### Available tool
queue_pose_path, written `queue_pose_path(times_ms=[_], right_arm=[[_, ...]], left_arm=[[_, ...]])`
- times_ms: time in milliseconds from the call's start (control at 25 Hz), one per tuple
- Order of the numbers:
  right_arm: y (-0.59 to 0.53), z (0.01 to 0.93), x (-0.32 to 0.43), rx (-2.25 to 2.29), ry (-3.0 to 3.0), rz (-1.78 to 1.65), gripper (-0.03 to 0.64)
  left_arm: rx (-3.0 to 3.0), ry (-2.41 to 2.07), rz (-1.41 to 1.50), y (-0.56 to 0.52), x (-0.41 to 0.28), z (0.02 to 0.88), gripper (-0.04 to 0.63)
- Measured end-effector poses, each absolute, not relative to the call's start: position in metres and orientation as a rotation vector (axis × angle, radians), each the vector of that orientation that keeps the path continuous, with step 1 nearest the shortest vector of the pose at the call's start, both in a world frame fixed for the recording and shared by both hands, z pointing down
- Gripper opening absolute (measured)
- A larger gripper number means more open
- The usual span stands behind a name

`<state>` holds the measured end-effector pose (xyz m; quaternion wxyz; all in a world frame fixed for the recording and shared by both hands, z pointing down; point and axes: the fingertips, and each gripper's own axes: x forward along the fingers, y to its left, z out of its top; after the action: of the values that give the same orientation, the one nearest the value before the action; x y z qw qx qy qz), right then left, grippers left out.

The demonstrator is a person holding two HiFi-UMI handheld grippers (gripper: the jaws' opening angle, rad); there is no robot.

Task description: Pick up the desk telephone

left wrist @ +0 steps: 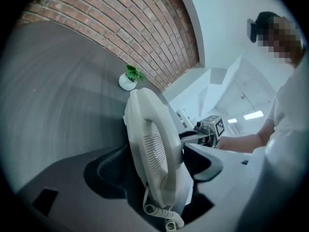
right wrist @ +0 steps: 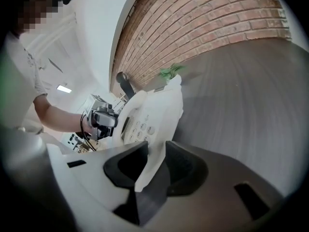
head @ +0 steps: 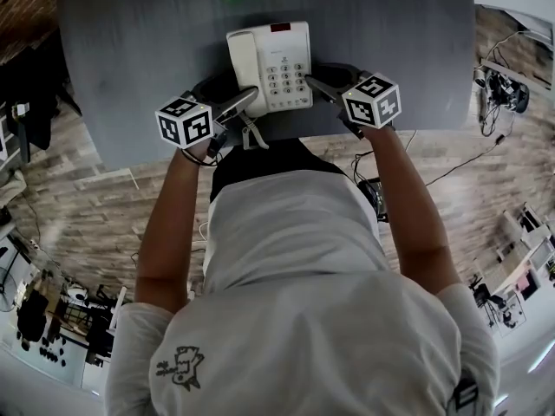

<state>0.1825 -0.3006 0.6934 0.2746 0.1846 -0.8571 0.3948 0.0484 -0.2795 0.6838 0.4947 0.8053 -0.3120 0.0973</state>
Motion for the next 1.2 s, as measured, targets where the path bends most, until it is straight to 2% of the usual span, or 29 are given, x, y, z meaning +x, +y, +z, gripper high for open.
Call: queue_pose_path(times_ms=[360,520,1200], right_arm=[[-0.2993,0.6937,0.1769,0.405,-2.325,1.14,0.104],[-0.2992,0.6945,0.1764,0.395,-2.342,1.165,0.104],[-0.2988,0.6922,0.1759,0.469,-2.349,1.189,0.084]], left_arm=[[1.925,-0.649,0.162,-0.2799,0.0547,0.6877,0.385],[1.924,-0.624,0.171,-0.2791,0.0563,0.6869,0.362],[1.909,-0.623,0.198,-0.2792,0.0566,0.6866,0.345]])
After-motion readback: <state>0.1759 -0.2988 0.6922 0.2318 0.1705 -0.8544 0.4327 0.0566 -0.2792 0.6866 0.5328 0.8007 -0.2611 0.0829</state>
